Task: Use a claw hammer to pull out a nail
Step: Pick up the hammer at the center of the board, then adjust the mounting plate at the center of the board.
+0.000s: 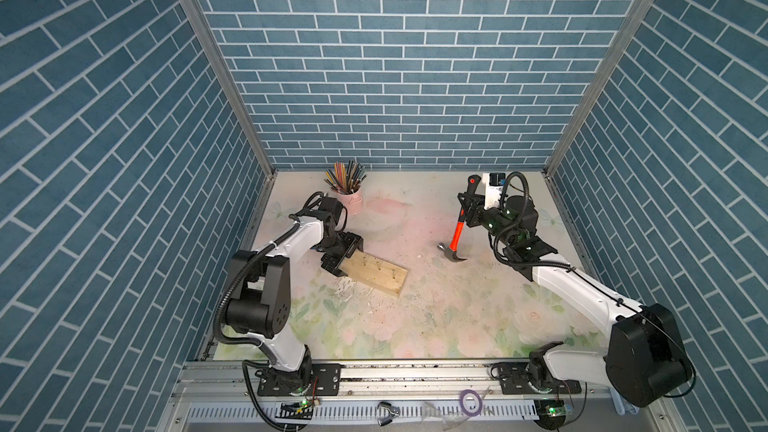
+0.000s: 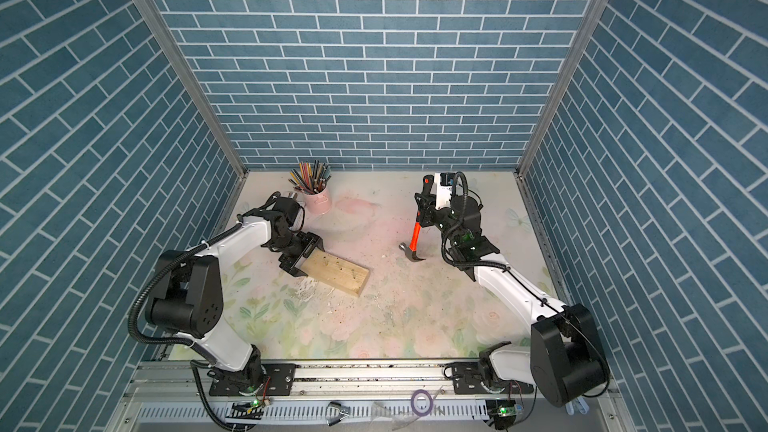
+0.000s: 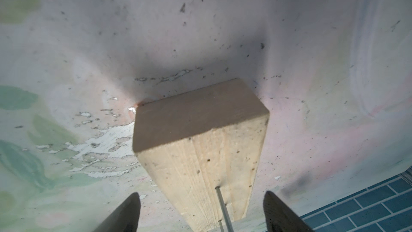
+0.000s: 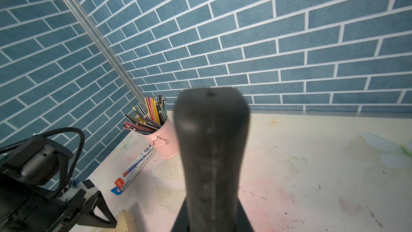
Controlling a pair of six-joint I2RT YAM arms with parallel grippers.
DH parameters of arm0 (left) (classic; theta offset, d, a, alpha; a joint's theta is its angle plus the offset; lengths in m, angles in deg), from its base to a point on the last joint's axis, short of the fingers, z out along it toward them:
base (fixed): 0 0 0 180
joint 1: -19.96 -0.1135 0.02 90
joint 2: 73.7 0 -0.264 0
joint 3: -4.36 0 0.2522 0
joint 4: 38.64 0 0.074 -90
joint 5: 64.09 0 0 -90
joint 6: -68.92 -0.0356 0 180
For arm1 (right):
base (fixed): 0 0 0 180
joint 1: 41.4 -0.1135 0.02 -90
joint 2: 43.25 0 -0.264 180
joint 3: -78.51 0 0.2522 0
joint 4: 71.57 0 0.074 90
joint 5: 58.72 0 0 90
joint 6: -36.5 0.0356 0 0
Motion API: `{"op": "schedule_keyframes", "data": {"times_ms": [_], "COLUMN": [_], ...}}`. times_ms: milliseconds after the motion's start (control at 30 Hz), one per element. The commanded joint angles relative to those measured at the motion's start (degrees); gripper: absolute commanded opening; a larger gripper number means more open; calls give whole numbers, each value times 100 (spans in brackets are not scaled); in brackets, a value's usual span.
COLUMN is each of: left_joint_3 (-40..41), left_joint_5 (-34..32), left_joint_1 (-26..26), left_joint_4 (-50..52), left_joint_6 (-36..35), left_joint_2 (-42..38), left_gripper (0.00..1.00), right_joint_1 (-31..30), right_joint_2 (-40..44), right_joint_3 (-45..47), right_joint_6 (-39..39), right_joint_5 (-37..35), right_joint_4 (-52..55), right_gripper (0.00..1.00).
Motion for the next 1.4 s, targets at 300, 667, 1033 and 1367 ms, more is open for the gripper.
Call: {"op": "schedule_keyframes", "data": {"times_ms": [300,667,1033,1367], "left_joint_3": [-84,-594,-1393,-2398], "left_joint_5": [37,-328,-452,-720], "left_joint_1": [104,371,1112,2025], "left_joint_4": [-188,78,-418,-368], "left_joint_6": [-67,-569,-1478,-2329], "left_joint_2": [449,841,1528,2268], "left_gripper": [87,87,87,87], "right_joint_1": [86,123,168,171], "right_joint_2": [320,332,482,742], "right_joint_3": [0,39,14,2], "right_joint_6": [-109,-161,-248,-292], "right_joint_5": [-127,-140,-61,-262], "right_joint_4": [-344,-335,-173,211], "right_gripper": [0,0,0,0]}}
